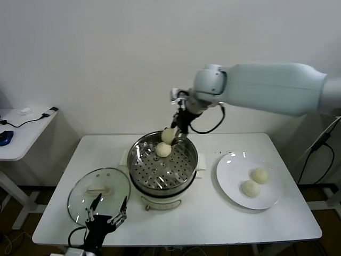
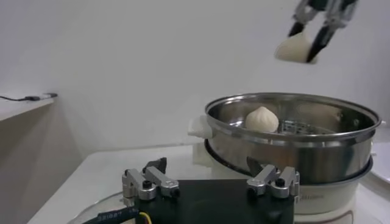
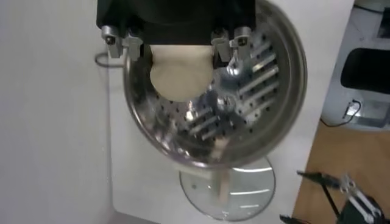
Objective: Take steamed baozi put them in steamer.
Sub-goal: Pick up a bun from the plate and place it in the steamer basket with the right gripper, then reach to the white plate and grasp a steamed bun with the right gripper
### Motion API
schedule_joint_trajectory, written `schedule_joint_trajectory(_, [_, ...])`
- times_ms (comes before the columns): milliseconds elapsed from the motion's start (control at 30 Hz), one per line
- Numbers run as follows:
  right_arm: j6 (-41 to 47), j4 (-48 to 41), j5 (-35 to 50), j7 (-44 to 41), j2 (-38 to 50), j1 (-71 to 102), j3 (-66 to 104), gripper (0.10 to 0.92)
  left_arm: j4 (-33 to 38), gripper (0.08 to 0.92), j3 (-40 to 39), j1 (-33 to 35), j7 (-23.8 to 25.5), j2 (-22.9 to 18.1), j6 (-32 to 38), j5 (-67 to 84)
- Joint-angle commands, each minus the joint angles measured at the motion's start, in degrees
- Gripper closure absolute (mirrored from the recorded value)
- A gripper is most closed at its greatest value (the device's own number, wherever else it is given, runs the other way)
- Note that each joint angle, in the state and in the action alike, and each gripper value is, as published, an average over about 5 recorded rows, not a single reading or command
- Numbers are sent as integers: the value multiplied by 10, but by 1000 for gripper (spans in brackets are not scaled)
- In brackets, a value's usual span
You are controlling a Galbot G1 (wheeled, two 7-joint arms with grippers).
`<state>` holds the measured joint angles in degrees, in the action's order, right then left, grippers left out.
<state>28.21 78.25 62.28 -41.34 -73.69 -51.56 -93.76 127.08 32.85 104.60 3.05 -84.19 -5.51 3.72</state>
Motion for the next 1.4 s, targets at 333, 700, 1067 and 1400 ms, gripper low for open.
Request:
schedule_joint_trajectory(333, [73, -86, -27, 128, -134, 175, 10, 380, 4, 177, 0, 5, 4, -1, 6, -8])
schedule_joint_trajectory(700, [49, -114, -52, 113, -129, 184, 30, 245, 4, 177, -2, 5, 2, -3, 8, -8])
schedule_joint_trajectory(1067, [-92, -53, -71, -95, 9, 3, 0, 203, 4, 177, -1, 6, 2, -3, 11, -11])
schedule_joint_trajectory(1400, [-147, 65, -199, -174, 295, -123, -178, 203, 4, 177, 2, -2, 2, -1, 3, -11])
